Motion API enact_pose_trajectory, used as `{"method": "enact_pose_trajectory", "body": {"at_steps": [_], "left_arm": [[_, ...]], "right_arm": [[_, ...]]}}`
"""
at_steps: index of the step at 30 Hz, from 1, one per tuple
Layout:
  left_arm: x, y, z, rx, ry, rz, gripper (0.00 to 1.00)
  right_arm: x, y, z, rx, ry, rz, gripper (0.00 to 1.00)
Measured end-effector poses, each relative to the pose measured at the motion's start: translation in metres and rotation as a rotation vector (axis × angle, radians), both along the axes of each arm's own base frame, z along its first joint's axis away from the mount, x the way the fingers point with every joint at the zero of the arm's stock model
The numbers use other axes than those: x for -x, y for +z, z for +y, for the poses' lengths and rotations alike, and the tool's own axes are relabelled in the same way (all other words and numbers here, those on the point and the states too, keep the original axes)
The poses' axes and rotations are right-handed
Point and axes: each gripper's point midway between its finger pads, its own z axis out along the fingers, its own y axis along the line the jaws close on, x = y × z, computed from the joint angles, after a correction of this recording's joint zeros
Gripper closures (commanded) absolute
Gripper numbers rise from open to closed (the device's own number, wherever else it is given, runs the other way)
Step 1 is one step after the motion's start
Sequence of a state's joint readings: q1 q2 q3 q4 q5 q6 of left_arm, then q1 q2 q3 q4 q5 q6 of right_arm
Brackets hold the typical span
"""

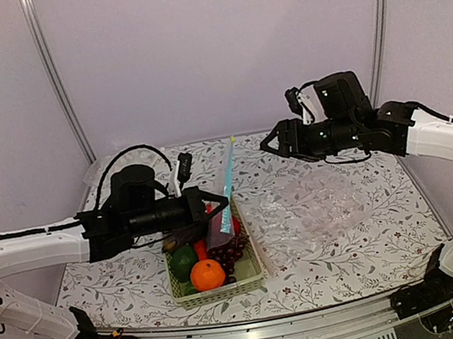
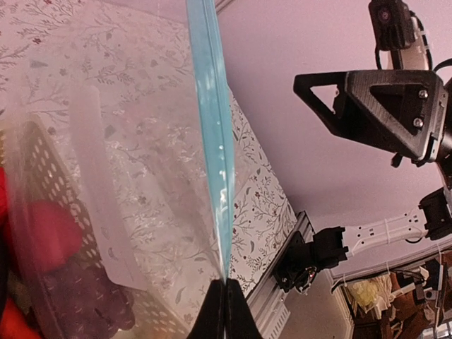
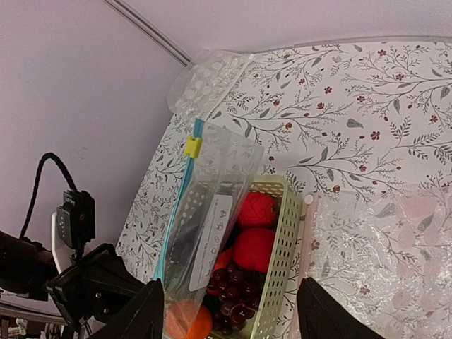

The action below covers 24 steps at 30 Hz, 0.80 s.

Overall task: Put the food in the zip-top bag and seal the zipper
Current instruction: Hold the zipper from the zipper food storage bag.

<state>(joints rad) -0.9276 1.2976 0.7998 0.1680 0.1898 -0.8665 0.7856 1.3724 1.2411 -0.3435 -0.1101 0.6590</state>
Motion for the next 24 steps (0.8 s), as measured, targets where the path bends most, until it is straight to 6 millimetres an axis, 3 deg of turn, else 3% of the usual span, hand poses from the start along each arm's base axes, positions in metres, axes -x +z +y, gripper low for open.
{"method": "enact_pose_trajectory", "body": {"at_steps": [8,17,24], "left_arm": [[0.007,-0.016,-0.023,0.004,-0.044,0.038,1.00],[0.006,-0.012,-0.037,0.027,-0.072,0.042,1.00],[0.008,-0.016,-0.043,0.026,-0.094,0.053,1.00]], "right_arm": [[-0.013,-0.002,0.015,-0.027,-0.008,0.015,0.44],[-0.028,-0.021,0.027,-0.016,-0.030,0.054,0.50],[-0.044,-0.022,0.029,0.002,-0.085,0.040,0.57]]}}
